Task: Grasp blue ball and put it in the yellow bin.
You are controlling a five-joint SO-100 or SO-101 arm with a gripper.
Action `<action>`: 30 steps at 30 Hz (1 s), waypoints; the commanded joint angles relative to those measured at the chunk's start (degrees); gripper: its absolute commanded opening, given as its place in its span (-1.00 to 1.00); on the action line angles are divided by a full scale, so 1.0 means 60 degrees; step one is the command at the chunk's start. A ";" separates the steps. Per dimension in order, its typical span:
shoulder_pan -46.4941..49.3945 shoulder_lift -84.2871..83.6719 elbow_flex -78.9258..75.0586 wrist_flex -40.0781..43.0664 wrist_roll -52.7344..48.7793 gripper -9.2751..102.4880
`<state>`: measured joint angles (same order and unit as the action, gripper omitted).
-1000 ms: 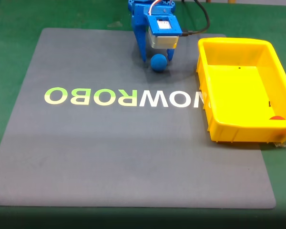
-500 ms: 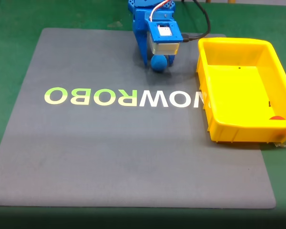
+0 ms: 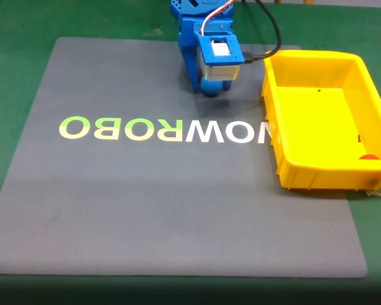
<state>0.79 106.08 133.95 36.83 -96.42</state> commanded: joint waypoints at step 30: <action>0.0146 0.1392 -0.0762 -0.1143 -0.0396 -0.83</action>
<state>0.88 110.21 133.51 32.70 -98.35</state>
